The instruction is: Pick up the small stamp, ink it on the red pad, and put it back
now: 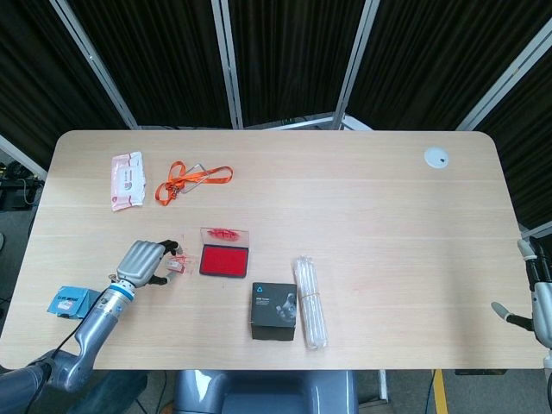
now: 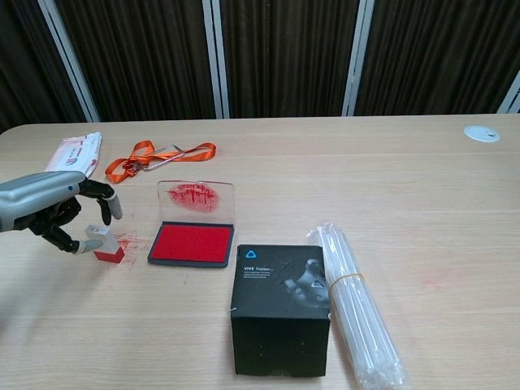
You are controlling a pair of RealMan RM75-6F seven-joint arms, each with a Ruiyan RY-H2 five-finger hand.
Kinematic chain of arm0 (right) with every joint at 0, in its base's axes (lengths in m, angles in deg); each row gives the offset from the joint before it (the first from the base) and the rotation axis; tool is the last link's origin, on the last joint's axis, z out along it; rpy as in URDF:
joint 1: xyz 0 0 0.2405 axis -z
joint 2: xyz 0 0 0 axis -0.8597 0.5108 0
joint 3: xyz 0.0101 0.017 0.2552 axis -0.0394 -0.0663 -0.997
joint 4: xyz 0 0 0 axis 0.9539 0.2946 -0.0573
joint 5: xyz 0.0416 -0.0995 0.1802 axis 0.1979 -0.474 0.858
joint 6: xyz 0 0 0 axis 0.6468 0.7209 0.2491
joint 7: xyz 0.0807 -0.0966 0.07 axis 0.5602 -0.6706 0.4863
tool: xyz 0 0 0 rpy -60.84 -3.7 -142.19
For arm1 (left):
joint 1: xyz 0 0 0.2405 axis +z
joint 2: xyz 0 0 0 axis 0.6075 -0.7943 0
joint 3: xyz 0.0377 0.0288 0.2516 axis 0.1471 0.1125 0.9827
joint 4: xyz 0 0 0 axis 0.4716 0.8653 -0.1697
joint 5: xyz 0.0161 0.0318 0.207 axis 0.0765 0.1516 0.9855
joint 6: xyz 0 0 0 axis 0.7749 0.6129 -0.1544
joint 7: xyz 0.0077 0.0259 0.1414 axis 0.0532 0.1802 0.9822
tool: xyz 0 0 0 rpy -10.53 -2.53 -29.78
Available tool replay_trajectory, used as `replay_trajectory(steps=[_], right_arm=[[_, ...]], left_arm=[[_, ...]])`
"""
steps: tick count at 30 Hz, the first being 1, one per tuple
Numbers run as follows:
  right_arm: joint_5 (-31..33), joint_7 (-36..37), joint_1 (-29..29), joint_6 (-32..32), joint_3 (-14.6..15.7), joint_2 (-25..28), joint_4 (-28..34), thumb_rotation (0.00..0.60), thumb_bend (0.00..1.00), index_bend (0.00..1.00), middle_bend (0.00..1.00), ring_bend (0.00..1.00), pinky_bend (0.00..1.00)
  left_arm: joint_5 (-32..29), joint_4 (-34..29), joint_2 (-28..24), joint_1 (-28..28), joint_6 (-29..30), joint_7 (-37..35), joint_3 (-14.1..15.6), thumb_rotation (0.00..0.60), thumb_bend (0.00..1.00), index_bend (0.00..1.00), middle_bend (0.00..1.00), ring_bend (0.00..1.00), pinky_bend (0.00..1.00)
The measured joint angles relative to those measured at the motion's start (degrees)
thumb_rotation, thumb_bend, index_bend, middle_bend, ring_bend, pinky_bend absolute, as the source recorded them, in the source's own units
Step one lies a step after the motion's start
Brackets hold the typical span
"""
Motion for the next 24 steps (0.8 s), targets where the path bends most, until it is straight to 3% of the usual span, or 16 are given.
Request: replay_trajectory(steps=[24], right_arm=[[0.6, 0.3, -0.2, 0.6, -0.2, -0.1, -0.5, 0.6, 0.0, 0.0, 0.0, 0.0, 0.0]], left_arm=[[-2.4, 2.2, 2.4, -1.2, 0.0, 5.4, 0.0, 0.6, 0.31, 0.45, 0.46, 0.82, 0.93]])
